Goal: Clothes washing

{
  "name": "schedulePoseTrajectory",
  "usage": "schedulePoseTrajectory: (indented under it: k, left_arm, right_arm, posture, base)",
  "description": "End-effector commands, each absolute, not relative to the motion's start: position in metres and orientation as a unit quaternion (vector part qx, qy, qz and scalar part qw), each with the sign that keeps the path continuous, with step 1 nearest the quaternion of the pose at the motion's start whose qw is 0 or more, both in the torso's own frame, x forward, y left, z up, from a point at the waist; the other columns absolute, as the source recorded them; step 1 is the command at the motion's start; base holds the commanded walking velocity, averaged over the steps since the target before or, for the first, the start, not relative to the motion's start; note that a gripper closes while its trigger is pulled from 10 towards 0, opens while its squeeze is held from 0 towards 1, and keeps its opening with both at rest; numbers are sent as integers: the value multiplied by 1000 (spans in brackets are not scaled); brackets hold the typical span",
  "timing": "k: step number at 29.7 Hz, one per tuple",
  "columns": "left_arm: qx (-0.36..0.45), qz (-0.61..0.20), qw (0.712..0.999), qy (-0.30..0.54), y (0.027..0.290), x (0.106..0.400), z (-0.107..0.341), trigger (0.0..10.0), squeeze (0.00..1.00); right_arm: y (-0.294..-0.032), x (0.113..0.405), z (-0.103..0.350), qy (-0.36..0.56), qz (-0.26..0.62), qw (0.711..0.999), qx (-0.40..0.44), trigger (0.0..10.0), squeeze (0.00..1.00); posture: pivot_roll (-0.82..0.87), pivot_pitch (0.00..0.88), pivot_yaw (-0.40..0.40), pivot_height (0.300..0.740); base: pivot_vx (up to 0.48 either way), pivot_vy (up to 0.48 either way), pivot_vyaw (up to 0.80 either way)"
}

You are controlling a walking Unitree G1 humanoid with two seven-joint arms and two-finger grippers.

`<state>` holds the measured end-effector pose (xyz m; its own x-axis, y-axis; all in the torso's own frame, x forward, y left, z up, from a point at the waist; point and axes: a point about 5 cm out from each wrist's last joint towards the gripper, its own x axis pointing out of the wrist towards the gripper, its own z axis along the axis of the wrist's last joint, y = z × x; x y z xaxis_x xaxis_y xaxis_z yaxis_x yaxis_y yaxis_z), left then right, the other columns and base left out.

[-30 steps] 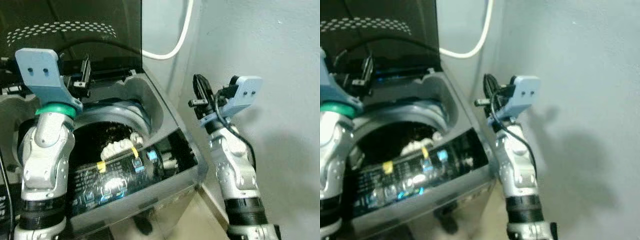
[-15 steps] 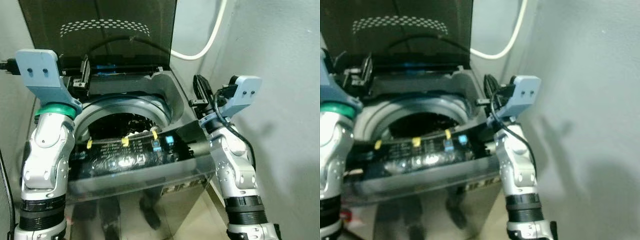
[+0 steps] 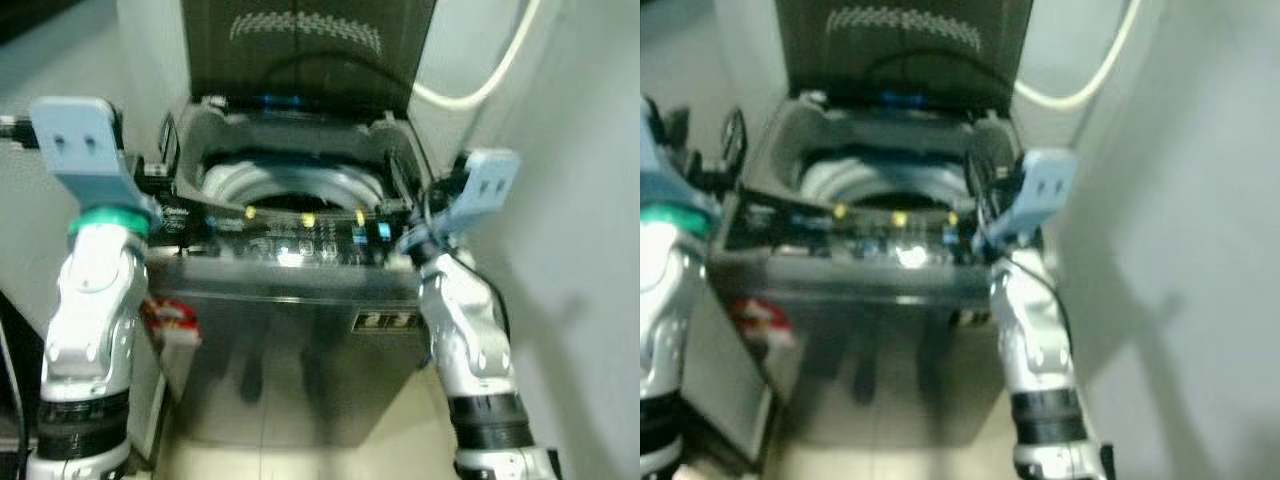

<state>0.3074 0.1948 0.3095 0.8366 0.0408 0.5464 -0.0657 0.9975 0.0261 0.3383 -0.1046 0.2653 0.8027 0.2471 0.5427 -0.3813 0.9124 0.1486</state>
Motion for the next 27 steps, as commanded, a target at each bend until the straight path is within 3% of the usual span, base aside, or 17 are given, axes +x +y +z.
schedulePoseTrajectory:
  k: [1, 17, 22, 27]
  left_arm:
    - [26, 25, 959, -281, 192, 307, 308, 10000, 0]
    - [28, 24, 961, -273, 191, 309, 305, 10000, 0]
    - [40, -10, 973, -227, 182, 314, 288, 10000, 0]
    - [68, -99, 981, -155, 156, 310, 249, 10000, 0]
  right_arm:
    - [-109, 338, 263, -264, 163, 942, 124, 10000, 0]
    - [-104, 337, 261, -259, 186, 941, 110, 10000, 0]
    - [-103, 338, 257, -251, 183, 946, 92, 10000, 0]
    - [-103, 339, 242, -230, 186, 953, 71, 10000, 0]
  posture:
    - [93, 61, -23, 731]
    - [91, 53, -28, 731]
    - [91, 49, -28, 731]
    - [90, 46, -28, 731]
  base:
    - [-334, 0, 0]
    - [-292, 0, 0]
    - [0, 0, 615]
    - [0, 0, 744]
